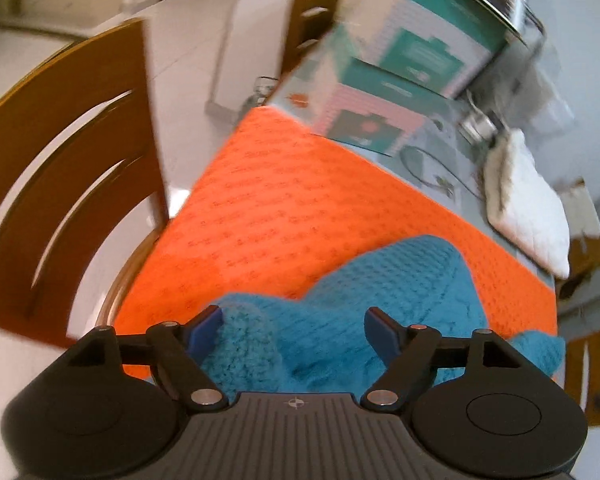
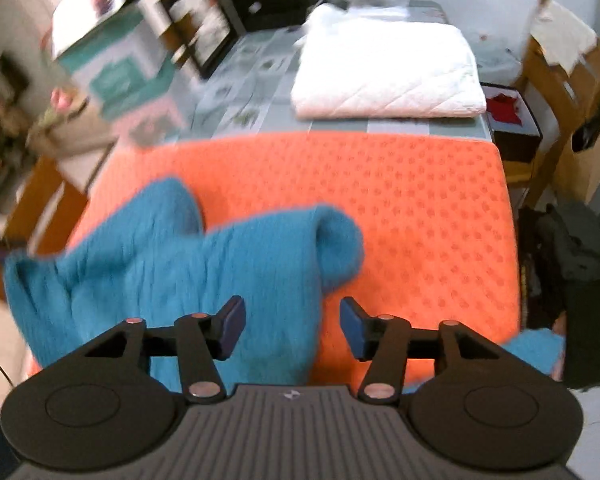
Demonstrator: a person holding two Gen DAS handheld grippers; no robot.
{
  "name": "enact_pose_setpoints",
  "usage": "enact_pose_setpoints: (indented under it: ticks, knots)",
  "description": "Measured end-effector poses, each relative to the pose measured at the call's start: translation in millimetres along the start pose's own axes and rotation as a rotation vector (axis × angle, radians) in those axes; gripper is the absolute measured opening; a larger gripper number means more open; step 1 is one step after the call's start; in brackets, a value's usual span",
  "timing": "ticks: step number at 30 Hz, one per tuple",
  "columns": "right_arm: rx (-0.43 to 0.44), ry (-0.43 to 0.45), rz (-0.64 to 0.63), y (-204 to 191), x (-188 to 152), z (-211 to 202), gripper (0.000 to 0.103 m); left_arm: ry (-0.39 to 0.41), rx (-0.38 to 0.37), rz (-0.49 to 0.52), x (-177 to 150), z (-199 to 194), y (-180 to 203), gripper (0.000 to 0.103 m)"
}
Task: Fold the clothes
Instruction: 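Lower the sweater onto the mat and open both tools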
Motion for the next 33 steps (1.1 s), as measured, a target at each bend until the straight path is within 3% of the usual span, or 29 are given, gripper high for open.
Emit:
enact_pose_setpoints:
  ticks: [6,12,20,22,24,25,26,28,30,33]
  knots:
    - [0.012,-0.026,0.190,13,37,55,0.068,-0.047,-0.061,0.135,21,39,44,0.083]
    - [0.037,-0.111,0.360,22,48,108,0.069,-0.134,-0.097,0.204,33,93,77,0.086]
    - [0.074,-0.192,0.405,22,52,149,0.068,-0.267,-0.177,0.272,36,165,105,0.089]
    - [0.080,-0.213,0.405,23,51,159,0.058,-0.295,-0.195,0.271,34,179,110,0.091]
    - [0.089,-0.232,0.407,23,49,167,0.025,-0.322,-0.209,0.268,32,192,113,0.091]
    - [0.097,-0.234,0.410,22,47,170,0.021,-0.333,-0.211,0.267,30,197,114,0.091]
    - [0.104,-0.230,0.411,21,46,172,0.018,-0.340,-0.210,0.268,28,201,115,0.089]
    - [0.110,-0.209,0.406,20,43,169,0.015,-0.341,-0.202,0.274,23,205,114,0.070]
    - [0.114,-0.186,0.402,18,40,165,0.014,-0.332,-0.197,0.271,18,202,110,0.032]
    - [0.105,-0.131,0.398,23,37,147,0.013,-0.286,-0.231,0.193,19,189,101,0.021]
Point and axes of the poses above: each gripper's, at about its wrist camera, not at the fingertips, and z roughly the way its jaws point, y to its right, x to its top, the point moved 5 cm from there along z, roughly the way its jaws point, and after that the axes turned 6 degrees about -x, right-handed, at the moved point
